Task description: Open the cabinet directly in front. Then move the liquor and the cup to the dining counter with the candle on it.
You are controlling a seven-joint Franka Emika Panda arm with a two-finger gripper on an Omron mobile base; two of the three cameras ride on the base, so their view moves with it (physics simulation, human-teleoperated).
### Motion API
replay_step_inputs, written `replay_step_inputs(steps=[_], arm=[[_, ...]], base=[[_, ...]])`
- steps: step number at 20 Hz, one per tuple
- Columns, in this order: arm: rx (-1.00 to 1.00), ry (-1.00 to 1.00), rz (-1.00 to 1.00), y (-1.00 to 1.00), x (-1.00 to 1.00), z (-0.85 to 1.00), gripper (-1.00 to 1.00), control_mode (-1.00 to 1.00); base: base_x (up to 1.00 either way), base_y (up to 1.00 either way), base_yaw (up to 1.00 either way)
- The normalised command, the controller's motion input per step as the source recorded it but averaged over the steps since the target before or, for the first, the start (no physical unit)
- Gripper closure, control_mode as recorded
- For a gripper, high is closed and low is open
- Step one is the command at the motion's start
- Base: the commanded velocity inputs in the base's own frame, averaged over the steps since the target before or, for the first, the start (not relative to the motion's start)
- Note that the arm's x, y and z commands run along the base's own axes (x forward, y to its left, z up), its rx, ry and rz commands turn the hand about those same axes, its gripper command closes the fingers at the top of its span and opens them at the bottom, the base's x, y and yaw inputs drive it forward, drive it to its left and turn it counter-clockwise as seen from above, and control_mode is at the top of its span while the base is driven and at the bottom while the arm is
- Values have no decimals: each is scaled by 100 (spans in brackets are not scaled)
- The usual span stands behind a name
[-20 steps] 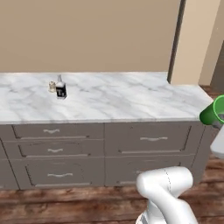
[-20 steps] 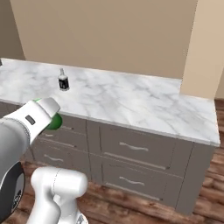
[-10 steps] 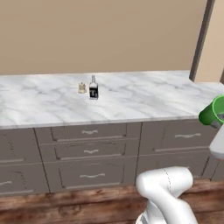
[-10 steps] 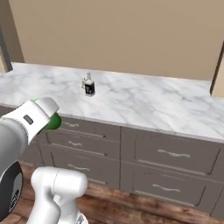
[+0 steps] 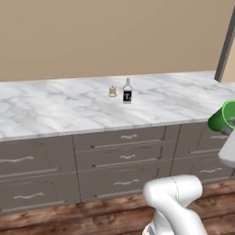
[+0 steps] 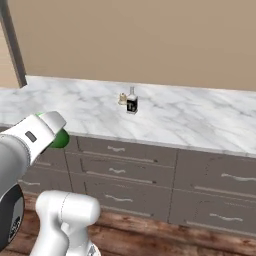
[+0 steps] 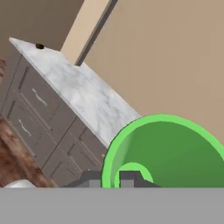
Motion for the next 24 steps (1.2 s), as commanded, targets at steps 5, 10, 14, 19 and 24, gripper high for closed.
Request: replay_step_inputs(steps=[5,10,14,19,24], arm=[[0,0,0,0,0,0,100,100],[0,0,0,0,0,0,100,100],[0,0,0,0,0,0,100,100],[0,0,0,0,0,0,100,100],[0,0,0,0,0,0,100,100]], base=[[48,33,-20],[63,6,-17],[67,7,-16],[66,51,-17],[62,64,-17]])
